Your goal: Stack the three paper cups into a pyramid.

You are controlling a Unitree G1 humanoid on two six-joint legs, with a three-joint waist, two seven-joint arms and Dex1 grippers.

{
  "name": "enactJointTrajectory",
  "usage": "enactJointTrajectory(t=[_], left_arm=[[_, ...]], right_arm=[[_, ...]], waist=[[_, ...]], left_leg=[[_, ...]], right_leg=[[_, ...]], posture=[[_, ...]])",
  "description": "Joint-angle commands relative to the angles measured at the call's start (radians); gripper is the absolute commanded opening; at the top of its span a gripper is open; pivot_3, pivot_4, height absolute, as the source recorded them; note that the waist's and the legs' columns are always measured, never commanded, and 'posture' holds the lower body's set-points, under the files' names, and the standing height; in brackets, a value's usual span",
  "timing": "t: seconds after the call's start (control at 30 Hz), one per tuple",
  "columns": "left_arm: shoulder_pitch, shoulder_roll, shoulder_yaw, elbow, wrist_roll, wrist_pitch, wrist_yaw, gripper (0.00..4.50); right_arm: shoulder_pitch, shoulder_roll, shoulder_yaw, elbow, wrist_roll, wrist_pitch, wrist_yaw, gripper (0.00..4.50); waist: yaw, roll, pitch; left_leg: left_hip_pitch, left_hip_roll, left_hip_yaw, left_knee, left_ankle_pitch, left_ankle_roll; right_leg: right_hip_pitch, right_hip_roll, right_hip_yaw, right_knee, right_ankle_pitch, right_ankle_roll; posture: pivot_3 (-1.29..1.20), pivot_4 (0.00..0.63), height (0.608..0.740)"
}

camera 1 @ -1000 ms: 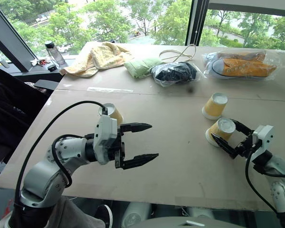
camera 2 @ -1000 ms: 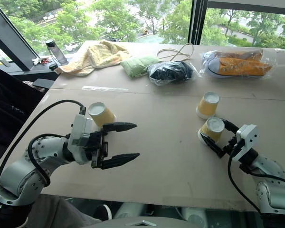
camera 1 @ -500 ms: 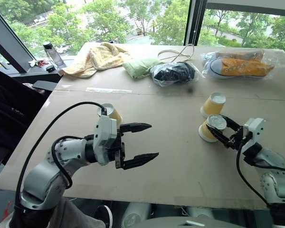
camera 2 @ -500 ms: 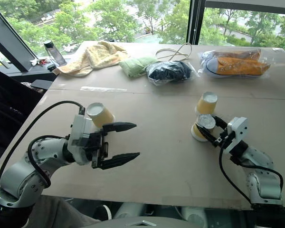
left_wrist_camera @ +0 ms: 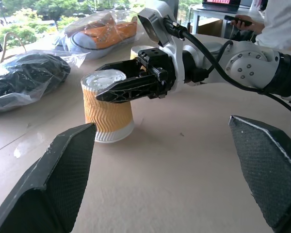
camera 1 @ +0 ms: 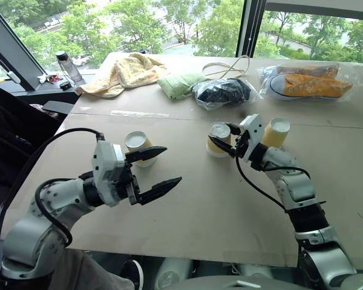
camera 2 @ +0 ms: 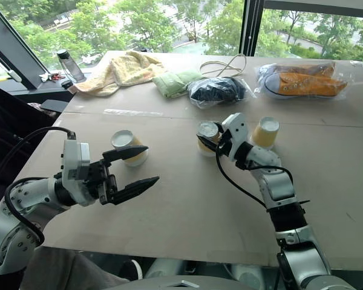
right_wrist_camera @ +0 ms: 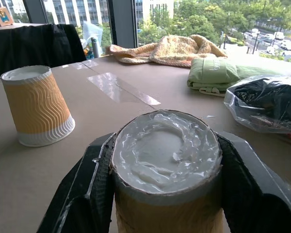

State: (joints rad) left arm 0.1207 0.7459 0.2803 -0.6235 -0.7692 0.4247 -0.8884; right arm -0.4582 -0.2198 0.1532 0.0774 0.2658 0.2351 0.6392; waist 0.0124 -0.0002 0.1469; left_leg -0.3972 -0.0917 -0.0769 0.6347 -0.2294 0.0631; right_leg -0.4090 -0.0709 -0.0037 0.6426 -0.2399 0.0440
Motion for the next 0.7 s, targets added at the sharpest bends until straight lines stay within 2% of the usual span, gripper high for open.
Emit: enactJointTrajectory(t=[0.03,0.17,0.4,0.57,0.7], left_arm=[[0.007,-0.005,0.036,-0.041,-0.012,0.010,0.045,4.50],[0.007,-0.023,0.035,-0.031,-0.017,0.027,0.097,4.50],[-0.049,-0.032,-0.018,-0.018,-0.026,0.052,0.107,4.50],[-0.160,-0.035,-0.083,0.015,-0.035,0.072,0.089,4.50],[-0.265,-0.064,-0.136,0.058,-0.034,0.110,0.114,4.50]], right_arm=[[-0.029,0.011,0.002,0.022,-0.013,-0.010,0.005,2.61],[-0.024,0.020,-0.011,0.013,-0.003,-0.016,0.015,4.45],[0.004,0.001,-0.068,-0.085,0.037,-0.019,0.011,4.45],[0.052,-0.046,-0.182,-0.225,0.034,-0.039,-0.077,4.45],[0.090,-0.100,-0.261,-0.224,-0.026,-0.083,-0.162,4.45]], waist=[[0.000,0.000,0.000],[-0.003,0.000,0.000],[0.000,0.000,0.000],[0.003,0.000,0.000],[0.002,0.000,0.000]], left_leg=[[0.000,0.000,0.000,0.000,0.000,0.000],[0.001,0.001,0.000,0.000,0.000,-0.001],[0.000,0.001,0.000,0.000,0.001,-0.001],[0.000,0.001,0.000,0.000,0.001,-0.001],[0.000,0.000,0.000,0.000,0.001,-0.001]], right_leg=[[0.000,0.000,0.000,0.000,0.000,0.000],[-0.001,0.001,0.000,0.002,0.001,-0.001],[-0.002,0.001,0.000,0.003,0.001,-0.001],[-0.002,0.001,-0.001,0.003,0.001,-0.001],[-0.002,0.001,-0.001,0.003,0.001,-0.001]], posture=[[0.00,0.150,0.740],[0.00,0.150,0.740],[0.00,0.150,0.740],[0.00,0.150,0.740],[0.00,0.150,0.740]])
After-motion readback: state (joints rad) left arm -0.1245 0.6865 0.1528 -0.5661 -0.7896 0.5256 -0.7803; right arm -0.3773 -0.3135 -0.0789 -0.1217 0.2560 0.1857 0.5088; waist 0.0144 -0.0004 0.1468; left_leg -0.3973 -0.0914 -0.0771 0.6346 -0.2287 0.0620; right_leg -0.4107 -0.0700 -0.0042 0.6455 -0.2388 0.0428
